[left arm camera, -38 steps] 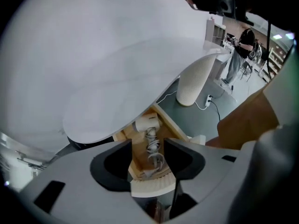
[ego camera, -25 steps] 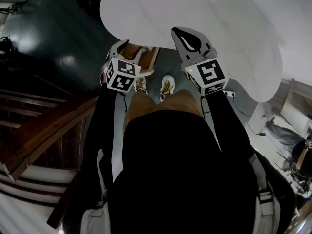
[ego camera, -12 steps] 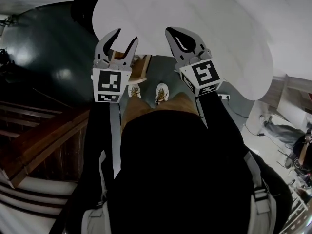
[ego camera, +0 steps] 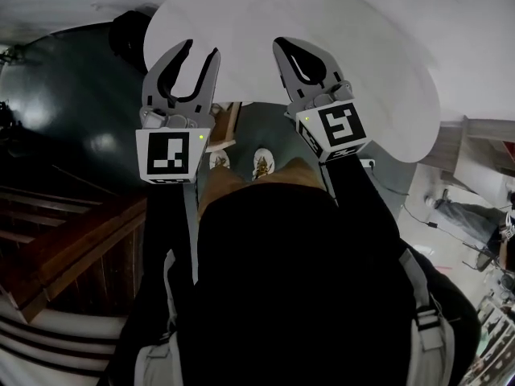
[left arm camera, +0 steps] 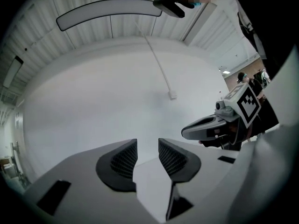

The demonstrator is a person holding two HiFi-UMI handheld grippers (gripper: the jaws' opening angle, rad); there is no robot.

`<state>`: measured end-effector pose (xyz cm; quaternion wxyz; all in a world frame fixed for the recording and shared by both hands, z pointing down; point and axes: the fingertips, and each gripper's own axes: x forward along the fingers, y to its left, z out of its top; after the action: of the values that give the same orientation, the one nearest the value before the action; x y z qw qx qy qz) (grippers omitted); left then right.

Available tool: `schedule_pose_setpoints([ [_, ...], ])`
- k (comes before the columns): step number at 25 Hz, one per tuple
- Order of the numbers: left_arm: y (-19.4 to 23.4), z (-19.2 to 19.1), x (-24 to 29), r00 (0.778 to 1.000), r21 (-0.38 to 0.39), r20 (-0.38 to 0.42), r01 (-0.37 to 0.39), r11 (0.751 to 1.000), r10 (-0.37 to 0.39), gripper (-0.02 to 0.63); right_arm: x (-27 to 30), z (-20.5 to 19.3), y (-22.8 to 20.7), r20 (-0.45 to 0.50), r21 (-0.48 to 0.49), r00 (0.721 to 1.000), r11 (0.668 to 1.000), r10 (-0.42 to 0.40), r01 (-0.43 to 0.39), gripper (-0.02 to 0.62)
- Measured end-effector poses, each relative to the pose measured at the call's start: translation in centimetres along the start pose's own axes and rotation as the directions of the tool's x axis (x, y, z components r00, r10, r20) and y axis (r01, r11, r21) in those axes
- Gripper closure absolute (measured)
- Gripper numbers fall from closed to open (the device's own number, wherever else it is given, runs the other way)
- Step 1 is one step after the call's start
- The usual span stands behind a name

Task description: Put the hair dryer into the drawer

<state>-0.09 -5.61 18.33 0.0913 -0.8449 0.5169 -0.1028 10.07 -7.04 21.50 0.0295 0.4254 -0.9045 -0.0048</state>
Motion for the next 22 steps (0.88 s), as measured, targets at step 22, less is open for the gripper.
schedule_pose_setpoints([
  [22,-1.0,2.4,-0.7,0.996,-0.031,0.087,-0.010,0.999,0.013,0.591,-0.2,1.9,0.6,0.024,-0.082,0.999,0.996,-0.031,0.033,0.569],
])
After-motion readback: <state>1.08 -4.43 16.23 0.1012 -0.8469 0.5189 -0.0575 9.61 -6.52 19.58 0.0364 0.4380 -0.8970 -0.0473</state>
